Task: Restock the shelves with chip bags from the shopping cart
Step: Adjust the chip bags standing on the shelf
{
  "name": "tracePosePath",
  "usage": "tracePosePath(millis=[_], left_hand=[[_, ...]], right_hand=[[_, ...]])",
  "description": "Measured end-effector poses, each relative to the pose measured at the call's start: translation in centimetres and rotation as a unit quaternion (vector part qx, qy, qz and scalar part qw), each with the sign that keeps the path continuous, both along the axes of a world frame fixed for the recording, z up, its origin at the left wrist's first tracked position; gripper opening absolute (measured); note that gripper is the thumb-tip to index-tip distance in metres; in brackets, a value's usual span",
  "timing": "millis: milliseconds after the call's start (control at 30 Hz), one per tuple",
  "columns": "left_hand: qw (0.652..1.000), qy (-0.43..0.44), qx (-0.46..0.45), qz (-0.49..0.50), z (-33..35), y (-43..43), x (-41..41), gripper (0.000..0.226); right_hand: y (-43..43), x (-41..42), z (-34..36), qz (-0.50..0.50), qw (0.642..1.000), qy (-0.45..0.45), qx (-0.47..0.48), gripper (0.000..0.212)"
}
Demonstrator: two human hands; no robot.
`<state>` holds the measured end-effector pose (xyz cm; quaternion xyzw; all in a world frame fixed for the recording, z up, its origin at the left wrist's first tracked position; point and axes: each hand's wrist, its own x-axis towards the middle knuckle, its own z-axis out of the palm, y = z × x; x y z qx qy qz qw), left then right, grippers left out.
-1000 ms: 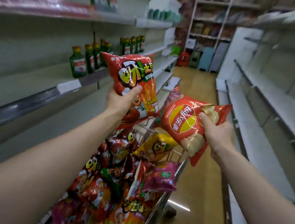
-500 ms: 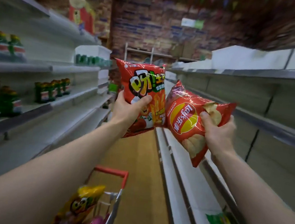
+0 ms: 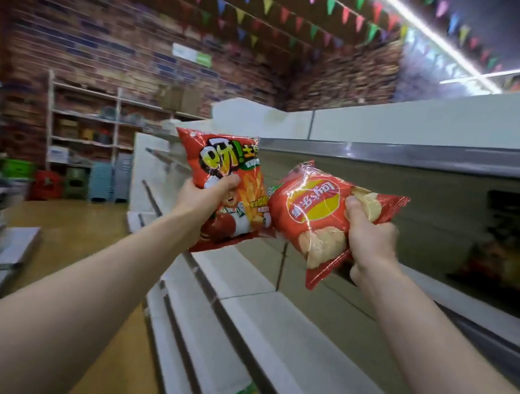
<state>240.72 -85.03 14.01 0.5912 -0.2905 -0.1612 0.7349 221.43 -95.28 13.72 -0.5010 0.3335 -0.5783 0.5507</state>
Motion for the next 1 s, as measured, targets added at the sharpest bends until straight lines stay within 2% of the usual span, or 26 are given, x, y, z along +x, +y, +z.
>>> tracePosePath(millis=[133, 233, 333, 467, 633, 733, 800, 1000], left_hand=[[0.982, 0.09, 0.071, -0.148, 0.0, -6.1, -0.6, 0.056], [0.957, 0.103, 0.093, -0.255, 0.3, -10.1, -3.0, 0.04], [0.932, 0.104, 0.092, -0.334, 1.0, -13.6, -5.4, 0.035], [0.9, 0.12, 0.107, -0.406, 1.7, -17.2, -6.7, 0.029], [0.875, 0.078, 0.138, -0.458, 2.1, -21.4, -5.4, 0.044], [0.865, 0.058, 0.14, -0.479, 2.2, -23.4, -4.6, 0.047], [0.855, 0.056, 0.147, -0.493, 2.4, -24.6, -4.7, 0.04], [0.797, 0.027, 0.163, -0.581, 2.1, -26.8, -8.3, 0.043]], right_hand=[[-2.6, -3.4, 0.4, -0.053, 0.998, -0.013, 0.014, 0.019], [-4.2, -5.9, 0.7, -0.118, 0.992, -0.035, 0.021, 0.024], [-5.5, -8.0, 0.8, -0.189, 0.98, -0.056, 0.012, 0.035], [-6.9, -9.5, 0.7, -0.259, 0.964, -0.062, 0.021, 0.041], [-7.7, -9.3, 0.0, -0.326, 0.944, -0.043, 0.019, 0.011], [-7.7, -9.0, -0.6, -0.343, 0.938, -0.045, 0.019, 0.012], [-7.4, -8.9, -0.9, -0.348, 0.936, -0.051, 0.026, 0.013], [-5.6, -10.9, -0.9, -0.394, 0.916, -0.047, 0.052, 0.021]])
